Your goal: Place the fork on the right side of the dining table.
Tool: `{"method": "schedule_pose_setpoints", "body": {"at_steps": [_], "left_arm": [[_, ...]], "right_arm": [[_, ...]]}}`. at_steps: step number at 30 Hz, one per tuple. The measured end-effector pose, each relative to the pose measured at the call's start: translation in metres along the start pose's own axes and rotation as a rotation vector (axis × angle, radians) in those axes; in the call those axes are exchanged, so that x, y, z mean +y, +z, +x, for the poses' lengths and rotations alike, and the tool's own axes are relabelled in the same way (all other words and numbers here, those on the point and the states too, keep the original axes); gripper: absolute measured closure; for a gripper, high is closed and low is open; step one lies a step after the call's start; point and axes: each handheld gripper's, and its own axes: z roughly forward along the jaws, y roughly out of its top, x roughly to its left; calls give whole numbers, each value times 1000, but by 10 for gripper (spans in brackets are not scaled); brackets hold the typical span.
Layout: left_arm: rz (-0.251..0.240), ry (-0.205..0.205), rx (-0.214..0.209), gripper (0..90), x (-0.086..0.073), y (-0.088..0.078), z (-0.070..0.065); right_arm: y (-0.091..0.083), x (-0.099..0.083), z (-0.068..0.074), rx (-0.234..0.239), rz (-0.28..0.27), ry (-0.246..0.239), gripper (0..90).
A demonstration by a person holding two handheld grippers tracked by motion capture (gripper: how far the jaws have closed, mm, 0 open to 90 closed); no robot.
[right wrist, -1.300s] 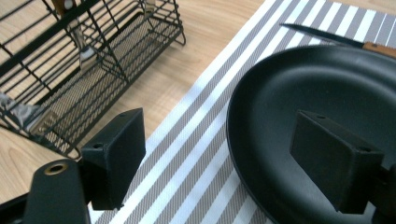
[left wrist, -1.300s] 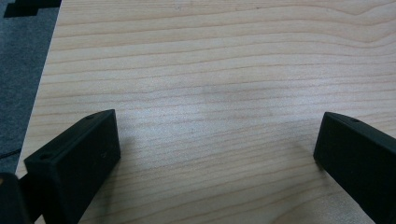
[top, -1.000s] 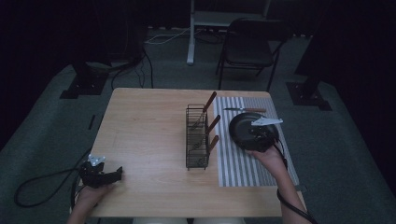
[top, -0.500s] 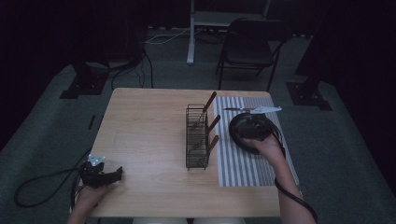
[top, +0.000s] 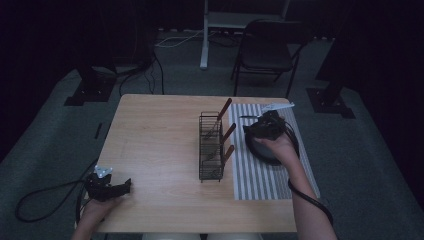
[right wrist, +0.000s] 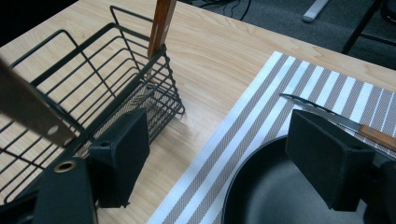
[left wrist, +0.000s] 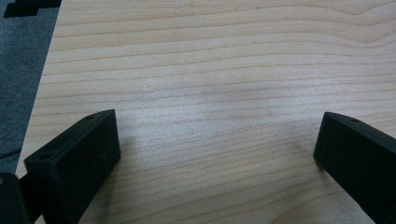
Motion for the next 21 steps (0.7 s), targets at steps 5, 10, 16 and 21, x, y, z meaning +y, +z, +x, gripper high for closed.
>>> {"method": "schedule_pose_setpoints", "body": {"at_steps": [5, 10, 16, 21], "left_arm": [[0, 0, 0, 6, 0, 0, 0], [0, 0, 0, 6, 0, 0, 0], [0, 0, 0, 6, 0, 0, 0], [0, 0, 0, 6, 0, 0, 0]], "right_arm": [[6, 10, 1, 0, 11, -5, 214], [11, 22, 1, 16, 3, 4, 214], [19, 34, 5, 24, 8, 1, 214], [27, 42, 7, 32, -1, 9, 216]]}}
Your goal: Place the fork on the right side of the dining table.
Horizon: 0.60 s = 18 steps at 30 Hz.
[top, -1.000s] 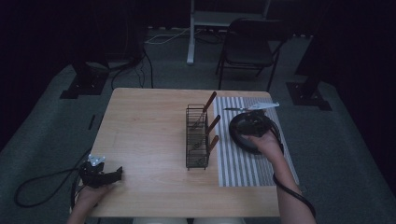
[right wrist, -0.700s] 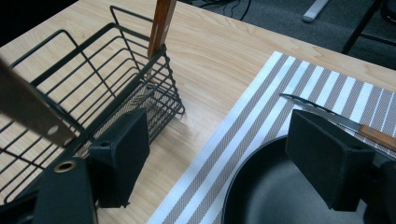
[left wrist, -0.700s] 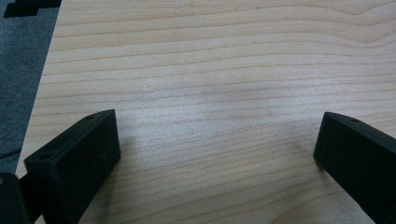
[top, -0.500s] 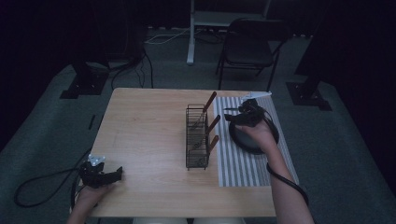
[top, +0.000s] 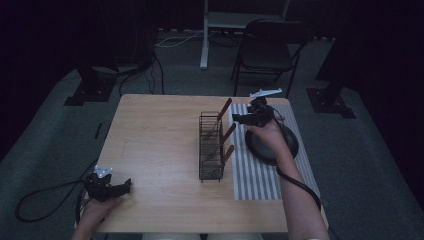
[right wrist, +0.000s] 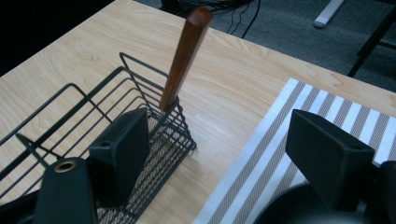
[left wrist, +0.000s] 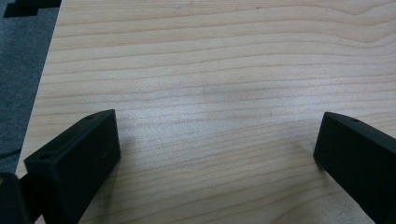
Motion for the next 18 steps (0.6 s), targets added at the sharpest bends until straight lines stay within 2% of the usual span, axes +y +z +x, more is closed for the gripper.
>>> {"method": "schedule_pose_setpoints", "body": {"at_steps": [12, 13, 18], "left_arm": [[0, 0, 0, 6, 0, 0, 0], [0, 0, 0, 6, 0, 0, 0], [-1, -1, 0, 6, 0, 0, 0]], "right_arm": [[14, 17, 7, 8, -4, -7, 237], [16, 24, 6, 14, -14, 5, 238], [21, 31, 2, 17, -20, 39, 258]]}}
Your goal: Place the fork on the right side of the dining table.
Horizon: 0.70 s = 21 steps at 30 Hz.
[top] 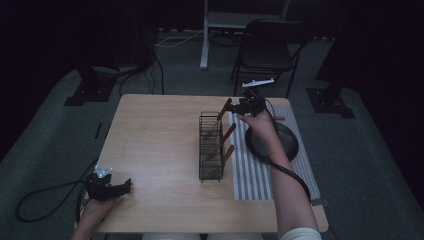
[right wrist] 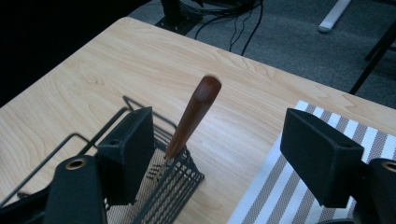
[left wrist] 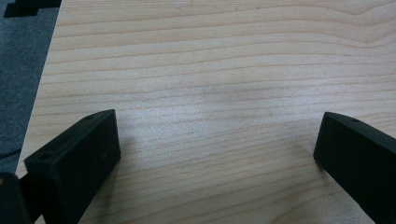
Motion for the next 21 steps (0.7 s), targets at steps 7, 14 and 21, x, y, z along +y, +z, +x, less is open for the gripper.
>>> {"method": "schedule_pose_setpoints", "body": {"at_steps": [7, 14, 21], "left_arm": [[0, 0, 0, 6, 0, 0, 0], [0, 0, 0, 6, 0, 0, 0], [0, 0, 0, 6, 0, 0, 0]], "right_arm": [[14, 6, -2, 10, 23, 18, 318], [18, 11, -4, 25, 9, 33, 456], [21, 12, -4, 91, 27, 6, 663]]}}
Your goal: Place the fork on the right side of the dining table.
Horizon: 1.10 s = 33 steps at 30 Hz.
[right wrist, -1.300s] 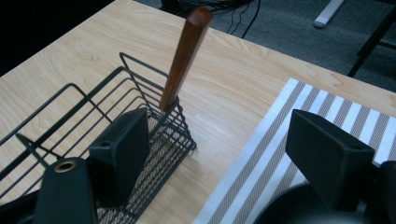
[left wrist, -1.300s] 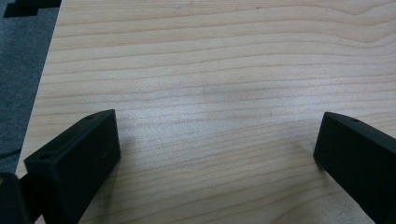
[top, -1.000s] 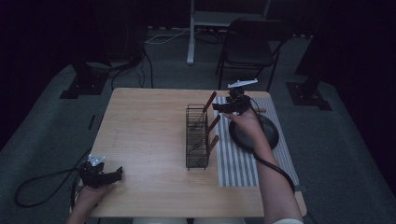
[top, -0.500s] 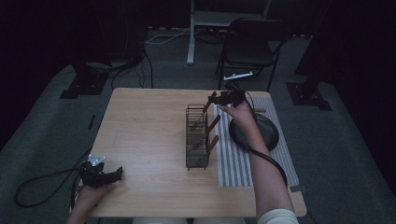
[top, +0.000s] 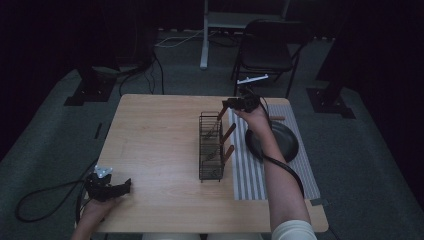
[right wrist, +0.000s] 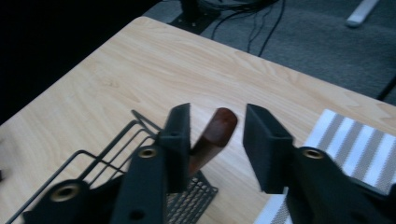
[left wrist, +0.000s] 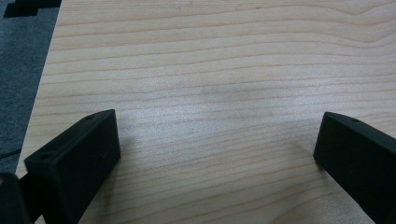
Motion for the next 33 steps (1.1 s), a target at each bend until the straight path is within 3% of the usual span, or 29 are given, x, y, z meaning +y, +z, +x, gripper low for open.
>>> {"method": "schedule_pose_setpoints", "body": {"at_steps": [4, 12, 20, 22, 33], "left_arm": [[0, 0, 0, 6, 0, 0, 0], [0, 0, 0, 6, 0, 0, 0], [0, 0, 0, 6, 0, 0, 0], [0, 0, 0, 6, 0, 0, 0], [0, 0, 0, 6, 0, 0, 0]], "right_arm": [[0, 1, 1, 40, 1, -2, 751], [-7, 1, 5, 119, -7, -18, 805], [-12, -1, 16, 101, 0, -53, 808], [-16, -1, 20, 81, -11, -62, 808], [-36, 3, 36, 79, -50, -99, 808]]}}
